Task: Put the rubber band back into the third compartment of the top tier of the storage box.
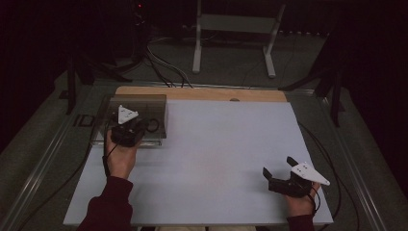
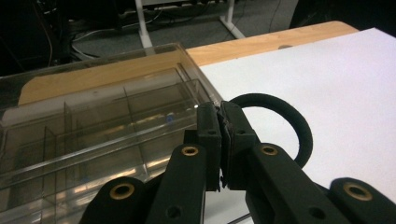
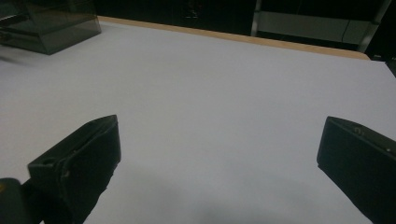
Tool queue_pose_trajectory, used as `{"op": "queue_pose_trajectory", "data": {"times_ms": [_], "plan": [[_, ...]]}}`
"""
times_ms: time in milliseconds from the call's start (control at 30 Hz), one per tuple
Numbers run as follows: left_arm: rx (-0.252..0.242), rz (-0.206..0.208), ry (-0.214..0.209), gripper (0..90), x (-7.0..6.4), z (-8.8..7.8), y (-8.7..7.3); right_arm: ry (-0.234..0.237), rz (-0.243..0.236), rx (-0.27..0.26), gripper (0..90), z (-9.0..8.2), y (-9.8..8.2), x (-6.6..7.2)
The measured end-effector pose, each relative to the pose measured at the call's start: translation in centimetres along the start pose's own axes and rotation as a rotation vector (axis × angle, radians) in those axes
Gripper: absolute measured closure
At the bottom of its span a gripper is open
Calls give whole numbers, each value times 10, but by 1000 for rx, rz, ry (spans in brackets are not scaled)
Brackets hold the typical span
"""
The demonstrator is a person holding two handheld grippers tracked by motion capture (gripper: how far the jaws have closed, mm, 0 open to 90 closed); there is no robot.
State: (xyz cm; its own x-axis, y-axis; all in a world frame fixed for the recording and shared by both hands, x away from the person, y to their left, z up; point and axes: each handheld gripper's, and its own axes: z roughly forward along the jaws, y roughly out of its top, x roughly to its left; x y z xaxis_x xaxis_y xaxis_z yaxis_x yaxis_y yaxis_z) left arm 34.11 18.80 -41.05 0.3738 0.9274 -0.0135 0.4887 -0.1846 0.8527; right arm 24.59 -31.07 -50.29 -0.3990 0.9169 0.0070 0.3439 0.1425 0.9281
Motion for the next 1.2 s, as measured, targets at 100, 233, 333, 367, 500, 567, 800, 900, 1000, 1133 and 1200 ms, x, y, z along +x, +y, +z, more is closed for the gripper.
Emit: {"op": "queue_pose_trajectory", "data": {"times_ms": [100,233,333,367,500,567,800,900,1000,1133,1200], "plan": [[10,0,8,884,2,1,-3,0,1,1,1,0,0,0],[22,-6,17,884,7,3,-7,1,0,2,1,0,0,0],[34,-5,24,881,9,4,-10,1,-1,3,1,1,0,0],[38,-4,25,881,9,5,-12,1,-2,3,1,1,0,0],[49,-14,32,880,13,8,-17,0,-2,4,1,1,0,0],[56,-19,35,881,14,9,-20,0,-1,5,1,1,0,0],[71,-25,41,880,17,12,-25,0,-3,6,1,1,0,0],[77,-23,44,880,17,13,-27,0,-2,6,1,1,0,0],[82,-29,46,879,17,15,-28,0,-2,7,1,1,0,0],[89,-31,47,878,17,17,-30,0,-3,8,1,1,0,0],[95,-28,48,877,16,19,-31,1,-4,8,1,1,0,0]]}}
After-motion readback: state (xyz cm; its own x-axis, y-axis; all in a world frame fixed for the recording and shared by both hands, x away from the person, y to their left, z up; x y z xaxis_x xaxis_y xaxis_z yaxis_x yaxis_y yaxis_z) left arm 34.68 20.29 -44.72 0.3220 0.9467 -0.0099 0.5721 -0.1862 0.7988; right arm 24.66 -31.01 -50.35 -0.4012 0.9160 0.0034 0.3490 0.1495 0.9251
